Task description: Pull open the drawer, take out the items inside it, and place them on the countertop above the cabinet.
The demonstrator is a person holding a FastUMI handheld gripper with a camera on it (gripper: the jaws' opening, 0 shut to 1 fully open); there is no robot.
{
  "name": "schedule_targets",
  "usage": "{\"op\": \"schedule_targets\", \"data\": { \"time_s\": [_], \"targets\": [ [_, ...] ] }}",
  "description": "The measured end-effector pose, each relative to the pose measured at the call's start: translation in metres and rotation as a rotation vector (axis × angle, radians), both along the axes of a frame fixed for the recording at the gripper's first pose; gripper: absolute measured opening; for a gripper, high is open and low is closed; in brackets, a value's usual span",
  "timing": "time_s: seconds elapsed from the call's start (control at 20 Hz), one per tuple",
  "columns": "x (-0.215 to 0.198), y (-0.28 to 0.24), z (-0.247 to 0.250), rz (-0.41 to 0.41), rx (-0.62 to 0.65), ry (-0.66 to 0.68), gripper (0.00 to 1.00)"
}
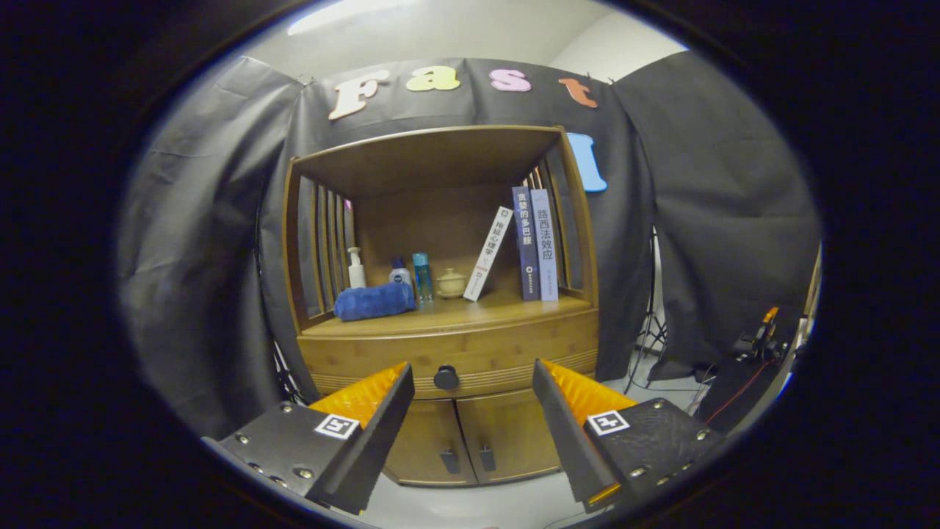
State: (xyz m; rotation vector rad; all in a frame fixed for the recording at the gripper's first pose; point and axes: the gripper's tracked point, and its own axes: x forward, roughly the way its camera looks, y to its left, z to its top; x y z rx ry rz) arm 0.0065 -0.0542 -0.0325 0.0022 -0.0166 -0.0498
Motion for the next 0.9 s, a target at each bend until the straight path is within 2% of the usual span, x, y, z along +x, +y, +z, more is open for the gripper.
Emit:
{"op": "schedule_targets", "data": {
  "time_s": [0.4,0.7,0.9],
  "targets": [
    [0.012,-0.004,0.000,0.001,-0.037,-0.022,0.97],
    [0.053,-0.008,-0.022,-0.026,-0.051,-0.013,0.97],
    [0.083,0.000,-0.050,-0.004,-0.039,0.048,0.97]
  ]
}}
